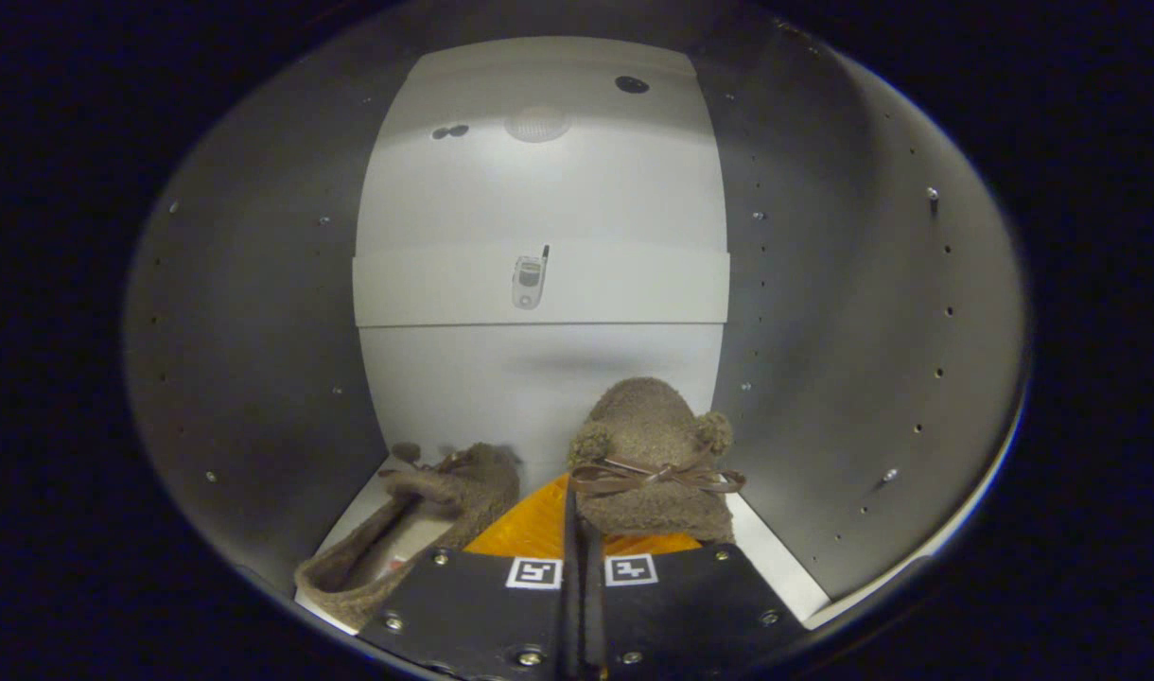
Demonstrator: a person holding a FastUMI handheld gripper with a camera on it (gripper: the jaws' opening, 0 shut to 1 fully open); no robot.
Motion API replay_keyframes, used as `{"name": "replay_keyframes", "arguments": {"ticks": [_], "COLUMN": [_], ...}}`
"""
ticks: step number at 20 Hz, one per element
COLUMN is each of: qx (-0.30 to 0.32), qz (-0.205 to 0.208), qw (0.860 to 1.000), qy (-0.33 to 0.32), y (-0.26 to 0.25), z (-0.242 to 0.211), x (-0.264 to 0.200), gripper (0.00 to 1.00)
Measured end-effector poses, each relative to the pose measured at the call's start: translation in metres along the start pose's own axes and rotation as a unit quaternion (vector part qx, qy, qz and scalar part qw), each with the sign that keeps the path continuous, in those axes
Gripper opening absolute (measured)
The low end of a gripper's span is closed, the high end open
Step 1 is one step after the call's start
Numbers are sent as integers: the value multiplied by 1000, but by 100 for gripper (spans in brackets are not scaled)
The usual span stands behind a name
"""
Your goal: Open the shoe cabinet door, grab the shoes and put them into the shoe cabinet, then close the shoe cabinet door.
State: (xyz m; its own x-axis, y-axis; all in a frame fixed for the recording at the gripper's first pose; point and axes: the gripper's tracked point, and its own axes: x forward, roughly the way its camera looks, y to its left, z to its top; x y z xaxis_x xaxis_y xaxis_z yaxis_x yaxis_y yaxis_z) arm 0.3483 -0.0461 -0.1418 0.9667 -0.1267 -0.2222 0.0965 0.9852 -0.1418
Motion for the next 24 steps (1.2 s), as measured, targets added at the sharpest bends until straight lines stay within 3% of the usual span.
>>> {"name": "replay_keyframes", "arguments": {"ticks": [8,9,11,15,18,22,24], "qx": [2,3,6,14,16,22,16], "qz": [1,3,-1,-4,-8,-9,-8], "qw": [1000,1000,999,999,998,998,997], "qy": [23,27,32,49,53,63,68], "y": [-5,-7,-14,-20,-22,-25,-23], "z": [-5,-8,-6,-14,-15,-16,-17], "x": [13,15,17,22,20,15,8], "gripper": [2,7,7,20,20,42,44]}}
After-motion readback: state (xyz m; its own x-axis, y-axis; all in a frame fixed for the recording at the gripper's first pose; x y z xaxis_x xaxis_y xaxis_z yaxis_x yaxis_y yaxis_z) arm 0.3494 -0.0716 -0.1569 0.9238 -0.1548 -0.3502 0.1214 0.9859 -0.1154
